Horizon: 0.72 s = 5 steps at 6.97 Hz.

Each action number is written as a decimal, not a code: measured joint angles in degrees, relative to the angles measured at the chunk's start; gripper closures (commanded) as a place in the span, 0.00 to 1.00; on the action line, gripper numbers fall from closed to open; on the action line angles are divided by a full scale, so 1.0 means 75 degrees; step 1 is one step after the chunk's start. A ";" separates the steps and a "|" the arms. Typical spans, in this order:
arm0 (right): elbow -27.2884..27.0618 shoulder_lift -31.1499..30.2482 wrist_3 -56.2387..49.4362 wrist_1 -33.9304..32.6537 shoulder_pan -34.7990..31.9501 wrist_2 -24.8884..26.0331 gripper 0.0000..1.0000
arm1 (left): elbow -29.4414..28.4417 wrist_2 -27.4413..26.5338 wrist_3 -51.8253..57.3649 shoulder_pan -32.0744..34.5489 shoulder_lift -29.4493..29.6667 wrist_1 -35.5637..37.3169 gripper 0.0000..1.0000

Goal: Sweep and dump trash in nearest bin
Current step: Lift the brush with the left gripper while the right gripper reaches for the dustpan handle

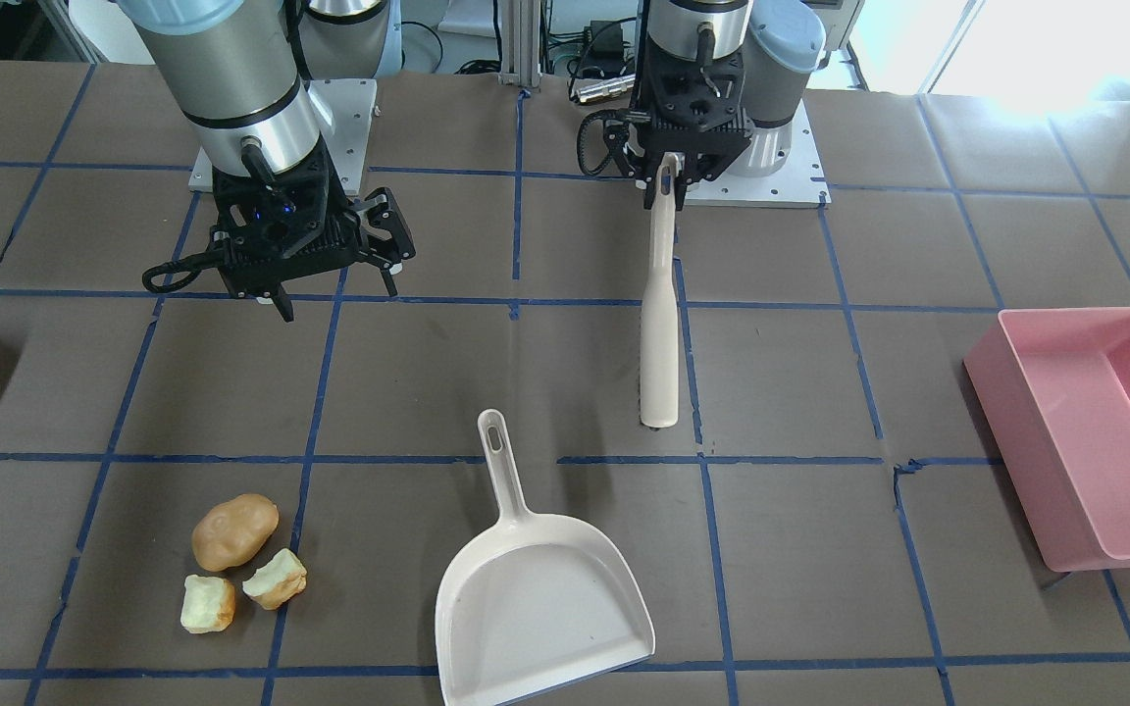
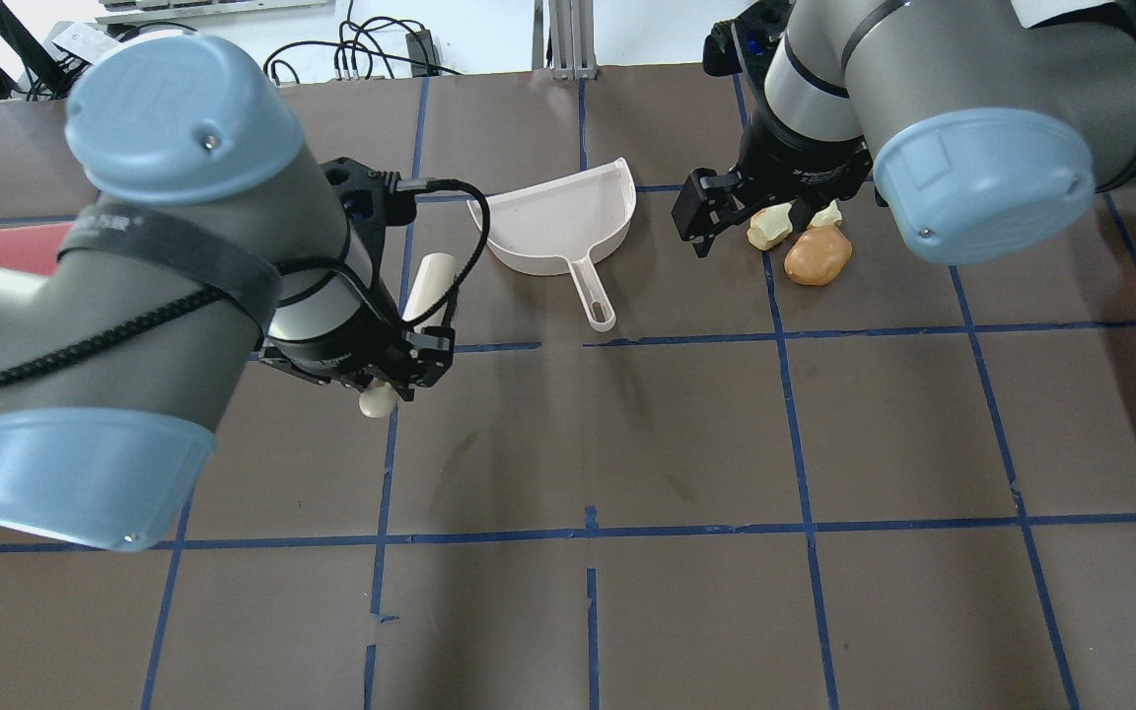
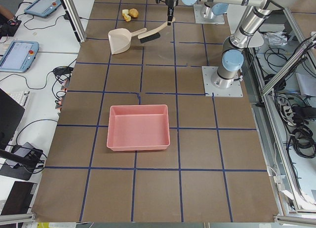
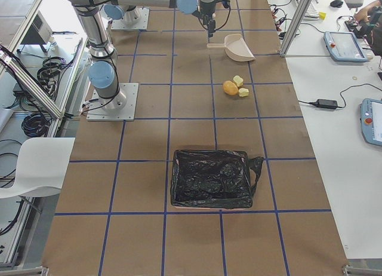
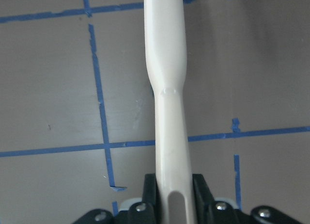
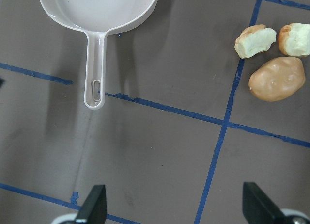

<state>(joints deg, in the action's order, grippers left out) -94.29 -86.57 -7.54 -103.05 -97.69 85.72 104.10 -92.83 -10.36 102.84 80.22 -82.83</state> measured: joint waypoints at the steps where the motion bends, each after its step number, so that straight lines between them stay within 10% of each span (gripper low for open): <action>1: -0.0070 -0.0006 0.0001 -0.0045 -0.0021 -0.0001 0.01 | -0.0209 -0.0017 0.0282 -0.0320 0.0012 -0.0020 1.00; 5: -0.0995 0.0045 0.0041 -0.1534 -0.0531 0.0089 0.00 | -0.1218 0.0383 0.1889 -0.1840 0.0270 -0.1100 1.00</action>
<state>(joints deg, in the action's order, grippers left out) -101.76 -86.23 -7.24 -114.56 -101.67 86.39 94.96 -89.95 3.80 89.03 82.24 -91.08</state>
